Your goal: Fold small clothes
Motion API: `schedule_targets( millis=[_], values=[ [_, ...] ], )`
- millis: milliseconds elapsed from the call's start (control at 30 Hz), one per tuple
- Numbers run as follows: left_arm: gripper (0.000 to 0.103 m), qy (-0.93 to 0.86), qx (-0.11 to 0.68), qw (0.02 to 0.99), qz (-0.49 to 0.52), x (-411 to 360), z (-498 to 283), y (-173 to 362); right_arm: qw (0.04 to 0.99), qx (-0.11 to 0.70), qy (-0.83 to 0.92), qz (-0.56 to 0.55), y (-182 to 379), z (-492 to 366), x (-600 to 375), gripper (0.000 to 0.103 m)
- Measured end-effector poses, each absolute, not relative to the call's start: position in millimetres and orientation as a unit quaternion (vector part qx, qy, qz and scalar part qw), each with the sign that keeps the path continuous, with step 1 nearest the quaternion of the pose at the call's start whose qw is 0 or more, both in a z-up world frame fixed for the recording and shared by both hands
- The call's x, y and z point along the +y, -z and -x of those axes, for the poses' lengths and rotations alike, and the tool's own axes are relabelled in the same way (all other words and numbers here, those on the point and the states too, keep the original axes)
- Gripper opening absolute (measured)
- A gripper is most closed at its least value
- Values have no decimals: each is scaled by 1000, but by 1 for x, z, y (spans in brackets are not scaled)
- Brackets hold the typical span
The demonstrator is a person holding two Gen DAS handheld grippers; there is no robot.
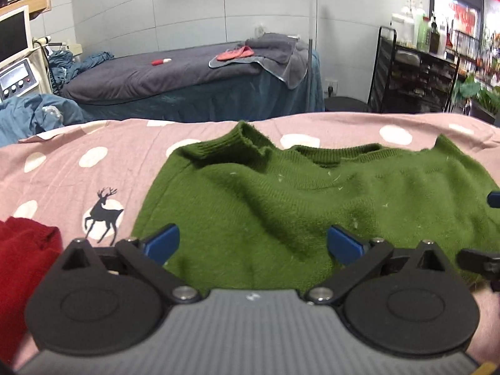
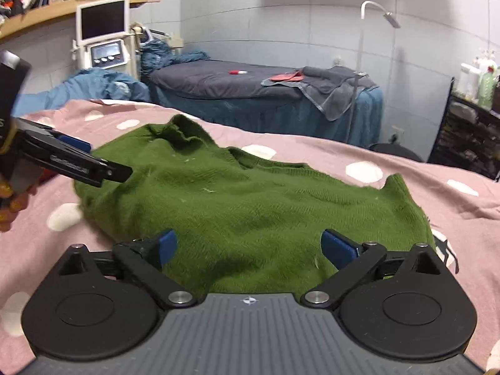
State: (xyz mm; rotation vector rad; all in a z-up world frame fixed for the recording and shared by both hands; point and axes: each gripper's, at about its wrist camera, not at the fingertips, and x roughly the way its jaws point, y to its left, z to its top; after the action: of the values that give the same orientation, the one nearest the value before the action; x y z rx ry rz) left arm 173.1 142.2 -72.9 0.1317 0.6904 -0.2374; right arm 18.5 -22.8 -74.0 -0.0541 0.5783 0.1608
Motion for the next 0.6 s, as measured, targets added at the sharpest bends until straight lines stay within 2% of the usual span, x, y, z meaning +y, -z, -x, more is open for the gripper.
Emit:
schedule_targets(
  millis=[167, 367, 467, 600],
  values=[
    [102, 85, 360, 924, -93, 157, -184, 105, 945, 321, -18, 57, 96, -29, -25, 103],
    [103, 123, 381, 915, -50, 198, -193, 121, 942, 335, 23, 19, 117, -11, -89, 103],
    [103, 119, 388, 914, -13, 219, -200, 118, 937, 344, 1, -54, 124, -3, -124, 103],
    [103, 100, 402, 910, 14, 251, -209, 117, 936, 352, -4, -26, 119, 0, -122, 103]
  ],
)
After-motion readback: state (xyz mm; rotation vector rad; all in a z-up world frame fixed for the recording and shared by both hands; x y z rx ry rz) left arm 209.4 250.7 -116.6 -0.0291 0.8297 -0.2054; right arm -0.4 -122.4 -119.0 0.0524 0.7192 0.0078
